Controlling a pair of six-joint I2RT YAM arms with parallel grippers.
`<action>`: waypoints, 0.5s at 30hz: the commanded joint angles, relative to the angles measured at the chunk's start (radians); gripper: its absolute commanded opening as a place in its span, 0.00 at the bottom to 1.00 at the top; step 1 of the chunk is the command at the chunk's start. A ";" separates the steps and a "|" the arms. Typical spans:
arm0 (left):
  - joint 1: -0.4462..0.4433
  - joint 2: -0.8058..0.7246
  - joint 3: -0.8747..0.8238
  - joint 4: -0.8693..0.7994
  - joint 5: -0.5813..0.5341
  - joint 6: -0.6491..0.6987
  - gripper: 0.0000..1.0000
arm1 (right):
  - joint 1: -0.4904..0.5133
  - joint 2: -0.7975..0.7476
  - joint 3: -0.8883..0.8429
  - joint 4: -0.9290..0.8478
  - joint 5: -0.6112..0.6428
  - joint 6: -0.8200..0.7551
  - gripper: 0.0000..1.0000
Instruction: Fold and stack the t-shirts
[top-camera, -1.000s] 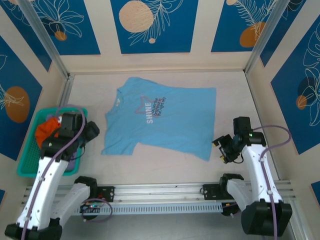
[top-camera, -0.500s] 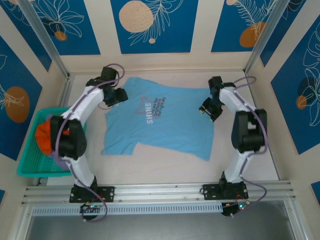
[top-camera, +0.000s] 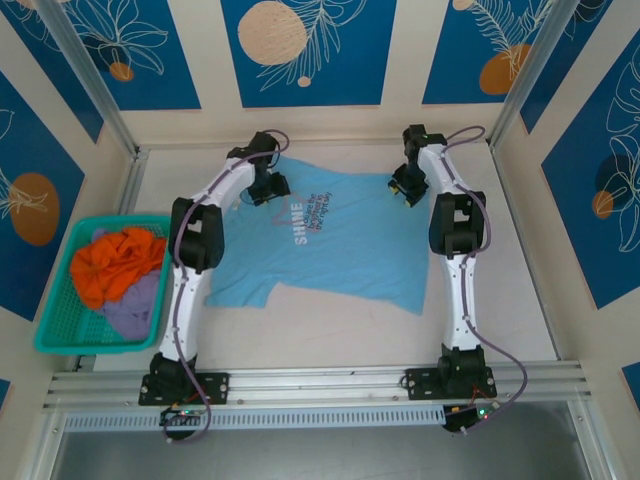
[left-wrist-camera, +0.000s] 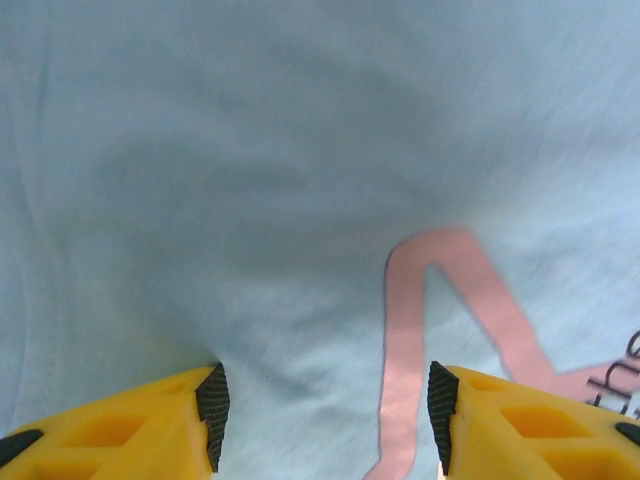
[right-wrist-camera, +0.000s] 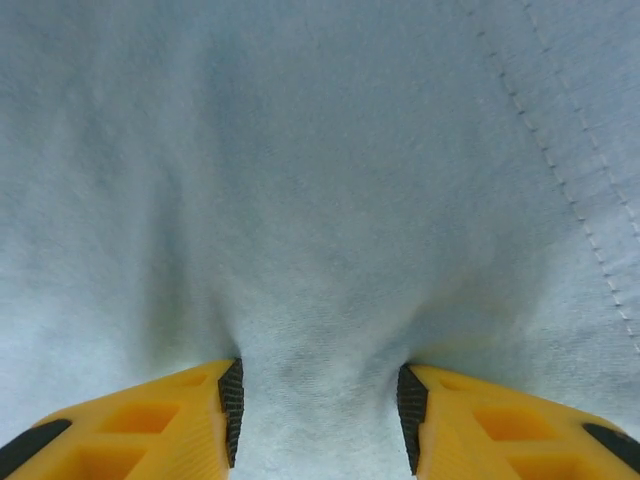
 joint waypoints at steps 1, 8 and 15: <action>0.022 0.089 0.070 -0.060 -0.049 -0.052 0.57 | -0.018 0.113 0.094 -0.012 -0.063 0.023 0.47; 0.074 0.210 0.283 -0.086 -0.111 -0.122 0.58 | -0.036 0.279 0.313 0.147 -0.191 0.049 0.48; 0.133 0.210 0.417 -0.065 -0.114 -0.142 0.64 | -0.056 0.255 0.406 0.268 -0.274 0.075 0.73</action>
